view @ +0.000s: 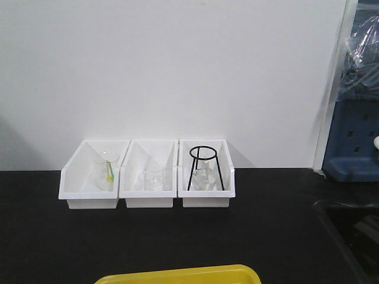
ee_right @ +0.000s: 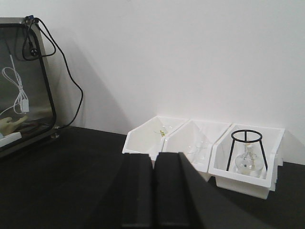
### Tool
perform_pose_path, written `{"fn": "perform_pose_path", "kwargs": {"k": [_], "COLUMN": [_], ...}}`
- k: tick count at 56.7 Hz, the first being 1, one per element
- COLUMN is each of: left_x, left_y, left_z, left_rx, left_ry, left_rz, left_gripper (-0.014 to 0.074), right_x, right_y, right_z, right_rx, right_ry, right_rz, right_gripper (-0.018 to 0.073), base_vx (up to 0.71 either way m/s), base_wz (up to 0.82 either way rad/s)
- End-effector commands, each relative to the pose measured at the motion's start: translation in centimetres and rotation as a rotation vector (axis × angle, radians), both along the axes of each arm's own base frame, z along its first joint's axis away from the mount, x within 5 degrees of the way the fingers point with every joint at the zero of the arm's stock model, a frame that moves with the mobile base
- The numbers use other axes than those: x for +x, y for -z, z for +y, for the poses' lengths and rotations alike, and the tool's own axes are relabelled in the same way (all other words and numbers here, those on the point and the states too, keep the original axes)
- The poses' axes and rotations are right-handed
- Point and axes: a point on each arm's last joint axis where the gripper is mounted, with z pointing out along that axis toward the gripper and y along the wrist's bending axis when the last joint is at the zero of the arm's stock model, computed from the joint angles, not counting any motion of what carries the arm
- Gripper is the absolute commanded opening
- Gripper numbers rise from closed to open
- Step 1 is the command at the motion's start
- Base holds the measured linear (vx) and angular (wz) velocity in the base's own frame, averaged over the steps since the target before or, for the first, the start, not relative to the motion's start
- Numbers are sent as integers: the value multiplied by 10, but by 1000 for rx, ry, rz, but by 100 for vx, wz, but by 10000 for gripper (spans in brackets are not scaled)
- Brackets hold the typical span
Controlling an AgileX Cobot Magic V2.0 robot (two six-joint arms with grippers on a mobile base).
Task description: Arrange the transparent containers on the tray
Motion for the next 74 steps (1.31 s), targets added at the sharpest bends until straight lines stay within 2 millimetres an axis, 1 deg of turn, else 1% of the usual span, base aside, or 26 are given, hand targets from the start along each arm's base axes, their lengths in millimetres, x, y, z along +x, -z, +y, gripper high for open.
{"fn": "perform_pose_path", "kwargs": {"k": [1, 10, 15, 20, 36, 39, 47, 49, 50, 53, 60, 65, 74], "left_x": [-8, -28, -30, -26, -10, -8, -5, -5, -5, -6, -12, -11, -11], "left_y": [-4, 31, 46, 62, 103, 113, 148, 152, 156, 159, 162, 165, 165], "left_z": [10, 20, 22, 23, 29, 30, 31, 31, 31, 31, 33, 34, 34], "left_rx": [-32, -83, -95, -87, -90, -83, -105, -108, -126, -99, -75, -68, -69], "left_ry": [-97, -212, -229, -248, -339, -353, -369, -368, -369, -370, -384, -388, -388], "left_rz": [-125, -222, -252, -251, -290, -290, -236, -229, -198, -151, -158, -123, -126], "left_gripper": [-3, -3, -3, -3, -3, -3, -3, -3, -3, -3, -3, -3, -3], "right_x": [1, 1, 1, 1, 1, 1, 1, 1, 1, 1, 1, 0, 0], "right_y": [-9, -9, -9, -9, -9, -9, -9, -9, -9, -9, -9, -8, -8], "right_z": [-2, -2, -2, -2, -2, -2, -2, -2, -2, -2, -2, -2, -2], "right_rx": [-22, -22, -22, -22, -22, -22, -22, -22, -22, -22, -22, -23, -23], "right_ry": [29, 29, 29, 29, 28, 28, 28, 28, 28, 28, 29, 22, 22], "right_rz": [-43, -43, -43, -43, -42, -42, -42, -42, -42, -42, -43, -41, -41], "right_gripper": [-13, -13, -13, -13, -13, -13, -13, -13, -13, -13, -13, -13, -13], "base_vx": [0, 0, 0, 0, 0, 0, 0, 0, 0, 0, 0, 0, 0], "base_wz": [0, 0, 0, 0, 0, 0, 0, 0, 0, 0, 0, 0, 0]}}
